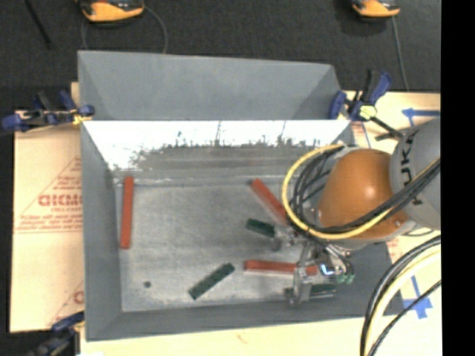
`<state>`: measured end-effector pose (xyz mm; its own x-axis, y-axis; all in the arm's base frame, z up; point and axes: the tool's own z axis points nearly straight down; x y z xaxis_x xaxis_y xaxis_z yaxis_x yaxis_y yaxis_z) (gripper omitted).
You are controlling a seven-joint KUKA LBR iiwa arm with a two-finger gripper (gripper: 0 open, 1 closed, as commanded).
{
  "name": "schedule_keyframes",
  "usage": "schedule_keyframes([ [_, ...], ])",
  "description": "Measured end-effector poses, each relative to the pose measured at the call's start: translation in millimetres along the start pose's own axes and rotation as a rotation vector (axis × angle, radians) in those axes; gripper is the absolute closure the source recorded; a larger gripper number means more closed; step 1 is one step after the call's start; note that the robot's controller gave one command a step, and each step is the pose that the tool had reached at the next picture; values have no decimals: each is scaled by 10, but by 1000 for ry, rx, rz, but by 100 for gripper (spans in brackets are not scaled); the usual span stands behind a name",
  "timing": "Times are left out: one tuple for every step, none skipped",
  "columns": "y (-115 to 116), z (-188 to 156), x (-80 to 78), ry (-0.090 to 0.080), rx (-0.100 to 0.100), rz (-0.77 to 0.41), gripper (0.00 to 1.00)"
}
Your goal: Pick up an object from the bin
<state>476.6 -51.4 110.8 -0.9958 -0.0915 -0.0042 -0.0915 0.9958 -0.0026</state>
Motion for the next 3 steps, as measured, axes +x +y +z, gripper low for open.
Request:
schedule_keyframes([
  [17, 382, -17, -19, 2, -67, 0],
  [5, 368, -48, -8, 0, -63, 0],
  [8, 376, -30, -2, -1, -63, 100],
])
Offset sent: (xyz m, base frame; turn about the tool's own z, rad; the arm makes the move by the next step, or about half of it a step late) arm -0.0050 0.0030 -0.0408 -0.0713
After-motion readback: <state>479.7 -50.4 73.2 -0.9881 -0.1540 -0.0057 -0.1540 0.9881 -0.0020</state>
